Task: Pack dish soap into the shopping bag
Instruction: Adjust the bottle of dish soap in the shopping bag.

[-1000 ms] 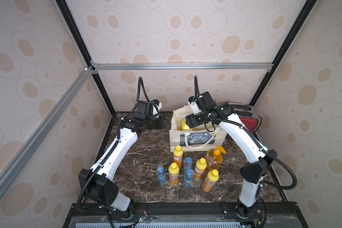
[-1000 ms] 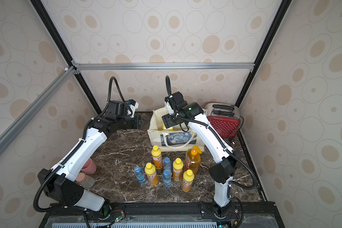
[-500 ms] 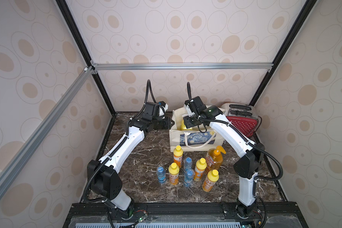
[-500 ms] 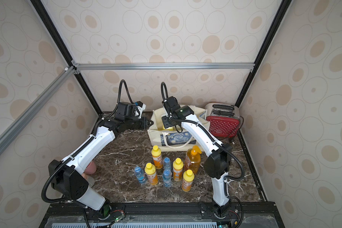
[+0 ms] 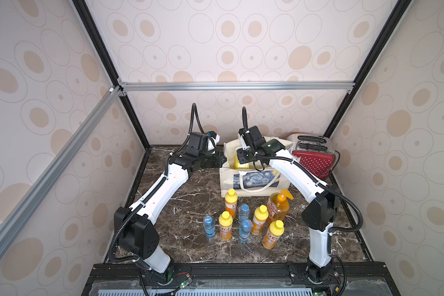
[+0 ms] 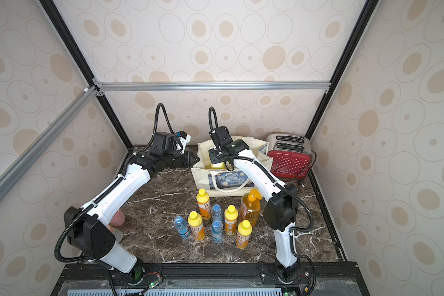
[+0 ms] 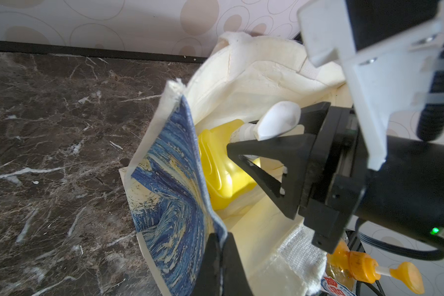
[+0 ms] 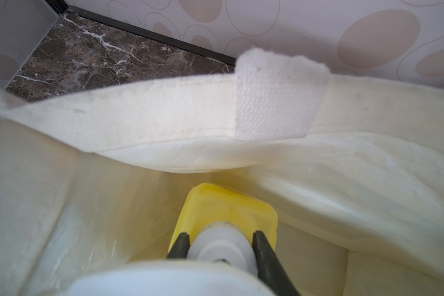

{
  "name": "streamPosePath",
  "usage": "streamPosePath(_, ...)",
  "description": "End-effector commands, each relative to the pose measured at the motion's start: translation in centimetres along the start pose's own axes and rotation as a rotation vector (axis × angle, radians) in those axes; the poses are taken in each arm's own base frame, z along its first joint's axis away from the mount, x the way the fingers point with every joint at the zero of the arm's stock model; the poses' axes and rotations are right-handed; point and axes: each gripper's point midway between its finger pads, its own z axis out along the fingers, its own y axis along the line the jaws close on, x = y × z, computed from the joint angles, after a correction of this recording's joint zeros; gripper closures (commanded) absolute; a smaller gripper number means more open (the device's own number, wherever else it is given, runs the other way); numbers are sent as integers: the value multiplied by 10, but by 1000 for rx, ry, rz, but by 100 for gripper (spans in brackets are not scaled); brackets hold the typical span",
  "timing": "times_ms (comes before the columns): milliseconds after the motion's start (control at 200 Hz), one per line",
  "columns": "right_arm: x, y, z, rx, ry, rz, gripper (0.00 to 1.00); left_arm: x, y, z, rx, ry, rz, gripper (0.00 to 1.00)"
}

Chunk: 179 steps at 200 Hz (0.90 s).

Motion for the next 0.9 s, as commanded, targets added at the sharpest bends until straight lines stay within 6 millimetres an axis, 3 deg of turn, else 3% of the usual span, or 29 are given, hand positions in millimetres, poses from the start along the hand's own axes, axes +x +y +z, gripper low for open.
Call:
streamPosePath(0, -3, 2, 9, -11, -13, 12, 92, -11, -9, -3, 19, -25, 19, 100)
streamPosePath(140, -15, 6, -6, -30, -52, 8, 100, -11, -8, -1, 14, -20, 16, 100)
streamPosePath(366, -42, 16, -38, -45, -145, 12, 100, -12, -6, 0, 4, -18, 14, 100)
streamPosePath(861, -81, 33, -61, -80, -270, 49, 100, -4, -4, 5, 13, -3, 6, 100)
streamPosePath(891, -92, 36, -74, -100, -306, 57, 100, -5, -4, 5, 14, -6, 7, 100)
